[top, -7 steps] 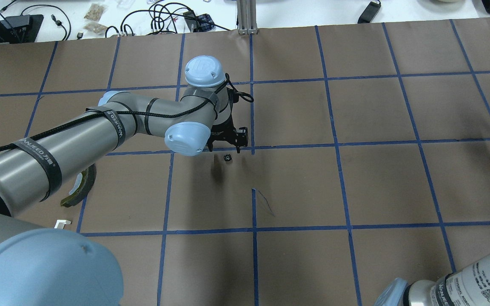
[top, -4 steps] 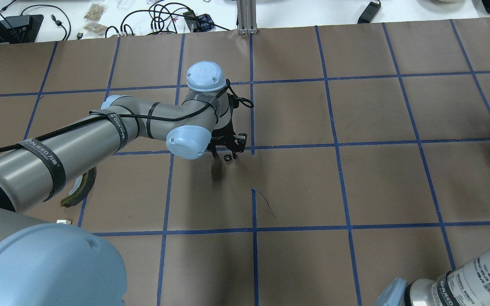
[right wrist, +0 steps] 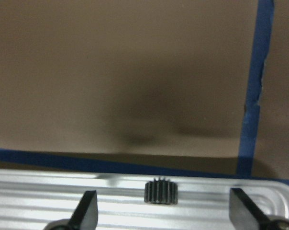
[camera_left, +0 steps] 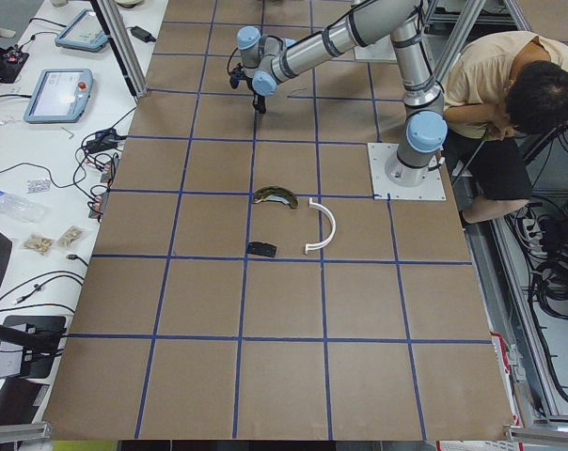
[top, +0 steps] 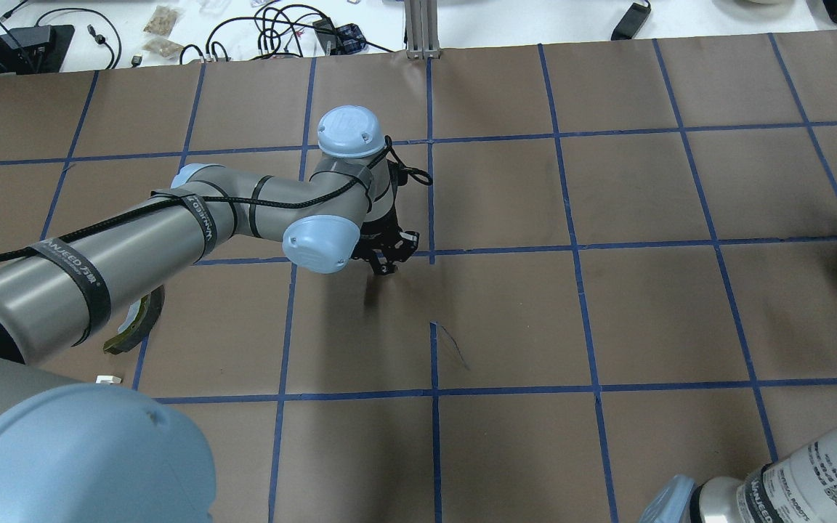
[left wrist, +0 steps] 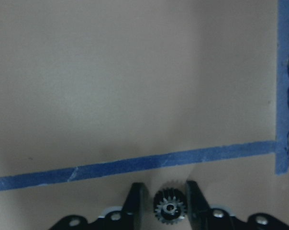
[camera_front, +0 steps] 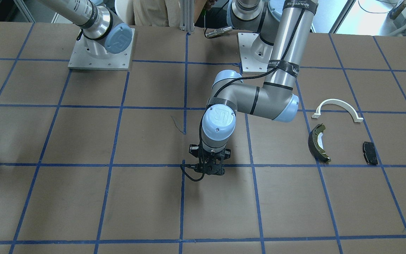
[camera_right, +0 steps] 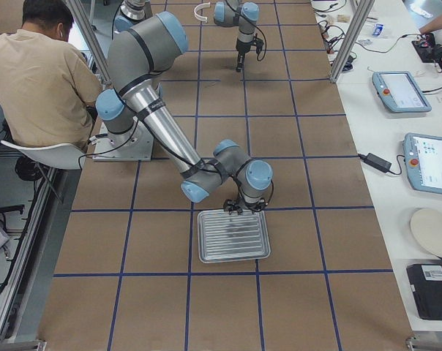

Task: Place bearing gear from tray to pile

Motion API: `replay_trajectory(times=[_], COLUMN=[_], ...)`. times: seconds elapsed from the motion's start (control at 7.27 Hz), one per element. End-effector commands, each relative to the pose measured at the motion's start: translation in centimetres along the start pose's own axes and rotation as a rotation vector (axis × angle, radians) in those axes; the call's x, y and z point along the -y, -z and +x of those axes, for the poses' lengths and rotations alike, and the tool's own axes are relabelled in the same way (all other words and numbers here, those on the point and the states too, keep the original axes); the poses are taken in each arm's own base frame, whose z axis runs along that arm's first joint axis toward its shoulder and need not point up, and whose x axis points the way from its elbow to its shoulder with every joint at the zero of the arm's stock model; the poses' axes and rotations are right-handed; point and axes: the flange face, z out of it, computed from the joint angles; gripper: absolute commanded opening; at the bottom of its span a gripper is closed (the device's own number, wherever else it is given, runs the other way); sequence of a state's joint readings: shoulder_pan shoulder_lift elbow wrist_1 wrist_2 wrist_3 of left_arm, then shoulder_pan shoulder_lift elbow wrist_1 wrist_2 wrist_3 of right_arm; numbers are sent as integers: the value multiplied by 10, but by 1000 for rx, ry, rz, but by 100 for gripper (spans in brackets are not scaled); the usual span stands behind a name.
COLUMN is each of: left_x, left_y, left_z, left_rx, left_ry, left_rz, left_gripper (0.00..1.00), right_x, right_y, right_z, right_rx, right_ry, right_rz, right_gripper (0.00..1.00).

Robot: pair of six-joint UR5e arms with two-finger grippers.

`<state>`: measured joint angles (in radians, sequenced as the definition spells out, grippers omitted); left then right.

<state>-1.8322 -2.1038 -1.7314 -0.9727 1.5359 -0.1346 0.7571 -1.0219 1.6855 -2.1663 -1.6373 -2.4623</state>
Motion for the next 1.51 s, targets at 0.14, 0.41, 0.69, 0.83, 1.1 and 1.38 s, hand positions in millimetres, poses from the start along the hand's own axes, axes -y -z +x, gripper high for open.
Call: replay_trajectory(times=[0.14, 0.41, 0.69, 0.83, 1.1, 1.38], left_x=[21, 40, 29, 15, -19, -49], left_y=[52, 107, 138, 141, 131, 97], left_z=[-47, -139, -238, -293, -406, -446], left_rx=[3, -6, 63, 76, 18, -4], left_ry=[-10, -41, -96, -98, -61, 14], left_rz=[31, -12, -63, -81, -97, -144], left_gripper=[0, 0, 0, 0, 0, 0], right_x=[4, 4, 4, 3, 3, 5], right_y=[5, 3, 3, 3, 3, -2], right_z=[-5, -5, -5, -4, -4, -5], right_rx=[-2, -1, 0, -15, -18, -14], right_ry=[1, 17, 18, 23, 38, 34], right_rz=[-7, -6, -12, -26, -30, -19], right_gripper=[85, 85, 85, 85, 85, 80])
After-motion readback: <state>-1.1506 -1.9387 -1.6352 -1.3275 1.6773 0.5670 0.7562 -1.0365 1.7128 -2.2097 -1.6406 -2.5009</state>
